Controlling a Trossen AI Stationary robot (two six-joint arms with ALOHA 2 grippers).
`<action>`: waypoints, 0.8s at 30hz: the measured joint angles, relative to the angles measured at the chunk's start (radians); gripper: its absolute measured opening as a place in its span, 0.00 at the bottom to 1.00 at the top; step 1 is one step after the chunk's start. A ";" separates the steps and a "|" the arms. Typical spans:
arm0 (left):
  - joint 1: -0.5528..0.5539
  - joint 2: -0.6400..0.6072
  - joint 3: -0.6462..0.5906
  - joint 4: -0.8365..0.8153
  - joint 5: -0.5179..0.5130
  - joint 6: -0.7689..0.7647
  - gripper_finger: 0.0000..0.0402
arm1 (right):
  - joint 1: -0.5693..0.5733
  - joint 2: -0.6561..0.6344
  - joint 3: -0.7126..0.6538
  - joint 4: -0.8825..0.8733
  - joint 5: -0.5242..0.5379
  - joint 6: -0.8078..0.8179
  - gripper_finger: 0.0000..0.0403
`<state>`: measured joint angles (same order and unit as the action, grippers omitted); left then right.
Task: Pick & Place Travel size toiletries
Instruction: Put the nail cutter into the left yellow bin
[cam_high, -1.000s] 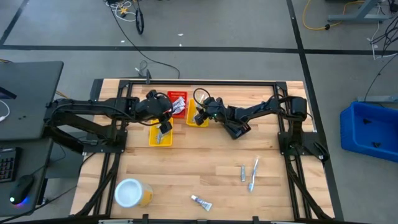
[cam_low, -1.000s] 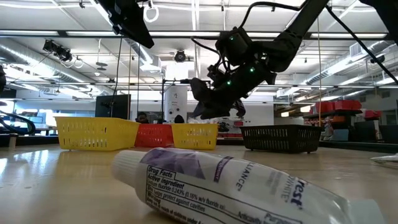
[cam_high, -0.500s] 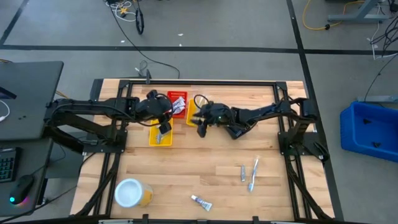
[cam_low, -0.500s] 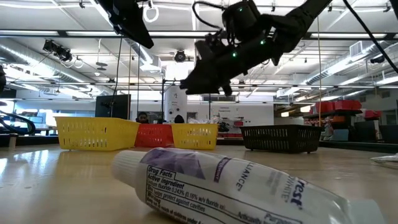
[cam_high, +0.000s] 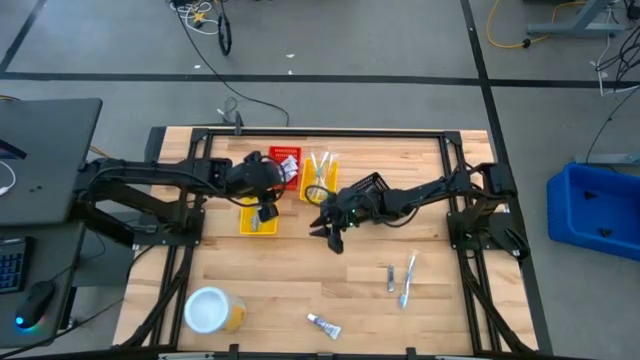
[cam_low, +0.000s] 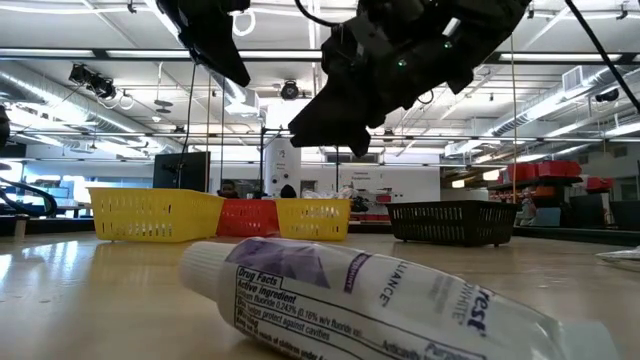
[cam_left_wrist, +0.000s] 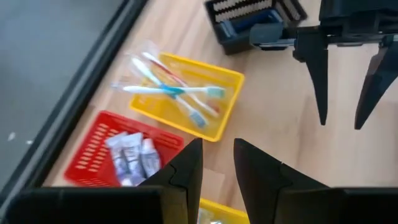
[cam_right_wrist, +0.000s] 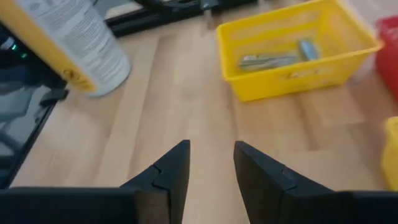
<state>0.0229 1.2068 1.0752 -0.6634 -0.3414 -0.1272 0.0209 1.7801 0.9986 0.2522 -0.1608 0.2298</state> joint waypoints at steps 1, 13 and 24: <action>-0.001 0.009 0.000 0.003 0.010 0.000 0.24 | 0.009 0.000 0.000 -0.011 0.000 -0.002 0.33; -0.029 0.112 0.000 0.032 0.085 -0.018 0.24 | 0.089 0.000 0.000 -0.173 0.002 -0.002 0.32; -0.099 0.117 0.000 0.099 0.092 -0.011 0.24 | 0.125 0.000 0.000 -0.239 0.002 -0.003 0.29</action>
<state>-0.0758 1.3238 1.0752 -0.5644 -0.2490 -0.1387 0.1461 1.7802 0.9985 0.0135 -0.1588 0.2272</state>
